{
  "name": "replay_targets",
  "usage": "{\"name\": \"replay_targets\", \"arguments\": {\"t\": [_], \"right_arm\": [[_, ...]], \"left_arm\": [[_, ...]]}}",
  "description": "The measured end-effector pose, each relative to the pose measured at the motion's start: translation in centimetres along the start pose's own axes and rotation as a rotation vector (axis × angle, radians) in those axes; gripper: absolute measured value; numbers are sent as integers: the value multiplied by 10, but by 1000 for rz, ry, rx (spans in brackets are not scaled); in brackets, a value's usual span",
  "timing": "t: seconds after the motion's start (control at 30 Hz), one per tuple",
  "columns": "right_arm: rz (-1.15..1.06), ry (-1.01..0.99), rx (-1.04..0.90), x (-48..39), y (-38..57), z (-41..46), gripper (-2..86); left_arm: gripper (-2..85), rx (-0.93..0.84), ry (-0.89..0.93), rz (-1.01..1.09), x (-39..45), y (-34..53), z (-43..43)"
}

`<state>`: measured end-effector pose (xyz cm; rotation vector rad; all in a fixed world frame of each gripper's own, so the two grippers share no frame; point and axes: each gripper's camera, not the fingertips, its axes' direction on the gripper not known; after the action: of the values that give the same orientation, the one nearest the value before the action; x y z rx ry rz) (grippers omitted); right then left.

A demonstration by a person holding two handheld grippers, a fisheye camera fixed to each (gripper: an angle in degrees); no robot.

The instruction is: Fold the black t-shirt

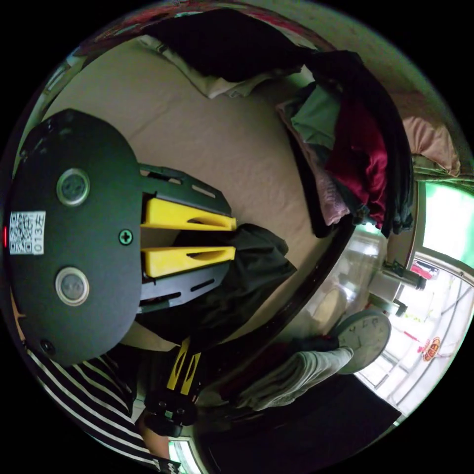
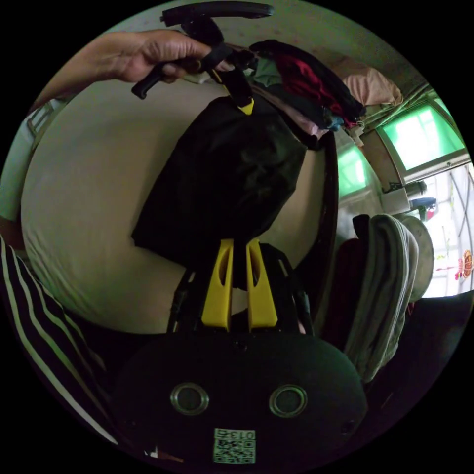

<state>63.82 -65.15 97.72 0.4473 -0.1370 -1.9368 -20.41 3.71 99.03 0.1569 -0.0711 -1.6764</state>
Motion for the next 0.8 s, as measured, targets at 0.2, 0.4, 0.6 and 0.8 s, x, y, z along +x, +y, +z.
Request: {"name": "replay_targets", "arguments": {"t": [0.2, 0.4, 0.6, 0.8], "right_arm": [[16, -22, 56, 19, 21, -25, 33], [112, 37, 148, 76, 65, -84, 32], [286, 110, 176, 182, 137, -160, 34], [382, 77, 26, 294, 194, -177, 39]], "left_arm": [[55, 59, -17, -36, 28, 2, -23], [55, 213, 10, 71, 87, -27, -74], [55, 364, 128, 295, 180, -96, -120], [56, 307, 281, 366, 258, -170, -98]]}}
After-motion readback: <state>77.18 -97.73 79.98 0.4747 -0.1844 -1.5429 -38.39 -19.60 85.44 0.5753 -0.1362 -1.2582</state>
